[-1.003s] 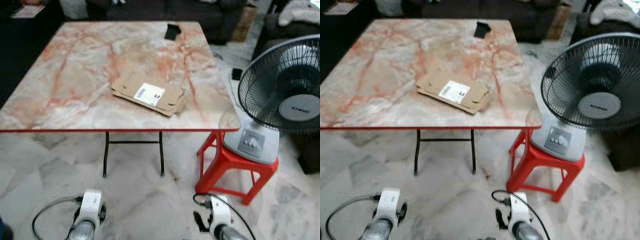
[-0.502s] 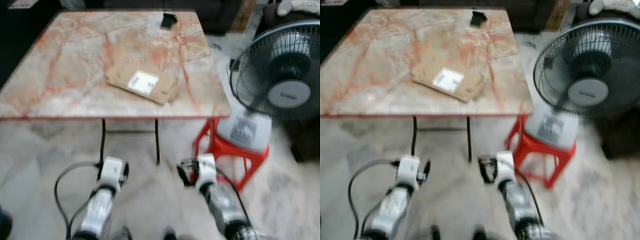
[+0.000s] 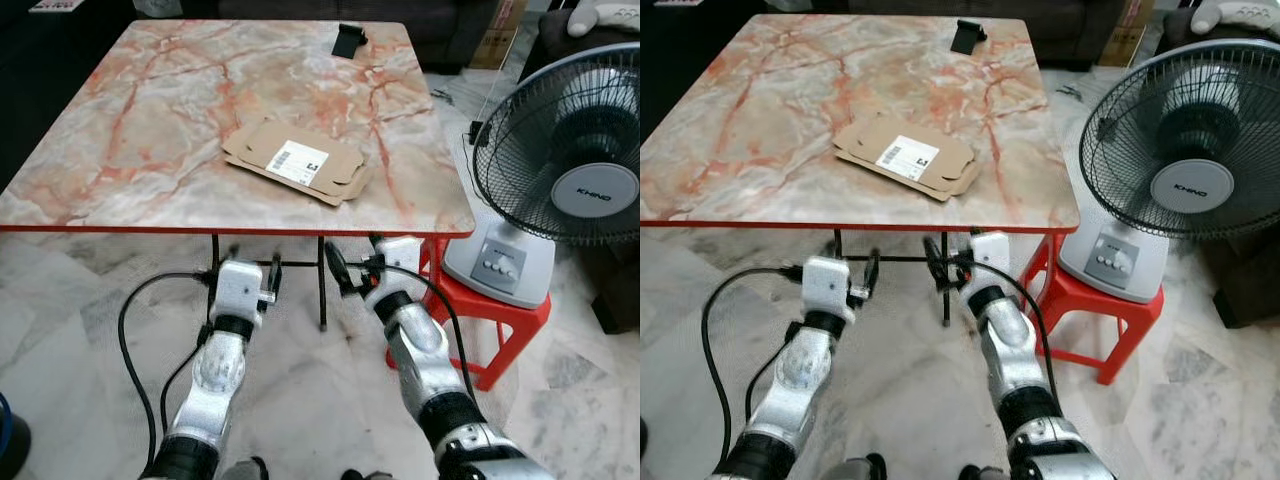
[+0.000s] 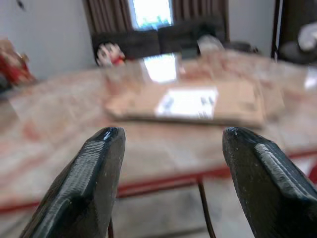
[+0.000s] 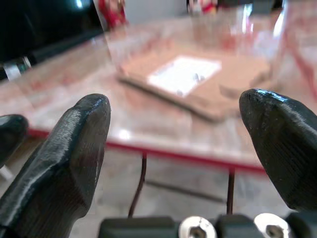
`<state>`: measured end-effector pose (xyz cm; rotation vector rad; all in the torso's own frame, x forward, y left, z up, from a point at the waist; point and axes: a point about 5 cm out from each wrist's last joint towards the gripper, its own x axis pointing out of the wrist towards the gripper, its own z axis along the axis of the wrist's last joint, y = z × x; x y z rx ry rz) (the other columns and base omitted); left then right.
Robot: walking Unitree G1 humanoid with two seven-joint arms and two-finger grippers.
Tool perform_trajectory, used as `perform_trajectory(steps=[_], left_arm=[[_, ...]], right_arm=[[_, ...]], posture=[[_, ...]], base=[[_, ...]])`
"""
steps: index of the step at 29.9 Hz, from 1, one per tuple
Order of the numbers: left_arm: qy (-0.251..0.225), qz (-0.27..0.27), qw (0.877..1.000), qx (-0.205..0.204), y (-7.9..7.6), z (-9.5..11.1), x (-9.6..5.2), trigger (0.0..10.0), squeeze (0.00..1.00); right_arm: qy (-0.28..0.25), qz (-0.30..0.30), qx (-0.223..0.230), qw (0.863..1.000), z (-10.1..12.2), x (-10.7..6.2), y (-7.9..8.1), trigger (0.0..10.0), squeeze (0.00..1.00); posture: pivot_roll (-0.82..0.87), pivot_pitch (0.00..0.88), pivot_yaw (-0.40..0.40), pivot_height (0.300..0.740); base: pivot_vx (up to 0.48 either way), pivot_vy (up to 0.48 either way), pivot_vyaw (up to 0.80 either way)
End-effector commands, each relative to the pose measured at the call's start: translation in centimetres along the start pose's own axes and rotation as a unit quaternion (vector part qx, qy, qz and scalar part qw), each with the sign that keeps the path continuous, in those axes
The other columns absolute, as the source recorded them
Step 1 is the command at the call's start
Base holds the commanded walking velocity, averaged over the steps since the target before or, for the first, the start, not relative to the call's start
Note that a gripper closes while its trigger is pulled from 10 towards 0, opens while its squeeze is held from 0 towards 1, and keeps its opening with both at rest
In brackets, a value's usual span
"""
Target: Picking trash to rubbish bin
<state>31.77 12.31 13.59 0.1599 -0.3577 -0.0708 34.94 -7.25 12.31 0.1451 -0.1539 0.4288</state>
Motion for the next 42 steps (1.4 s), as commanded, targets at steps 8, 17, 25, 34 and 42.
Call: perform_trajectory(steps=[8,17,25,34,42], left_arm=[[-0.010,0.030,0.999,0.015,1.4,1.8,2.8,10.0,0.00],[0.003,0.032,0.999,0.006,1.7,1.4,2.6,10.0,0.00],[0.014,0.036,0.999,-0.009,1.5,1.1,2.3,10.0,0.00],[0.020,0.039,0.999,-0.018,1.6,0.9,2.2,10.0,0.00],[0.021,0.036,0.999,-0.020,1.7,1.1,2.5,10.0,0.00]], right_arm=[[-0.017,-0.033,0.023,0.999,2.0,2.2,1.0,10.0,0.00],[-0.008,-0.025,0.020,0.999,1.3,1.9,1.8,10.0,0.00],[-0.007,-0.023,0.016,1.000,0.9,1.5,2.3,10.0,0.00],[-0.019,-0.022,0.016,0.999,1.6,1.9,2.6,10.0,0.00],[-0.021,-0.030,0.028,0.999,1.7,1.8,2.4,10.0,0.00]], posture=[[0.10,0.016,-0.013,0.740],[0.10,0.000,-0.018,0.740],[0.10,0.000,-0.020,0.740],[0.10,0.000,-0.020,0.740],[0.09,0.005,-0.017,0.740]], base=[[0.323,0.000,0.00],[0.451,0.000,0.00],[0.480,0.000,0.00],[0.480,0.000,0.00],[0.479,0.000,0.16]])
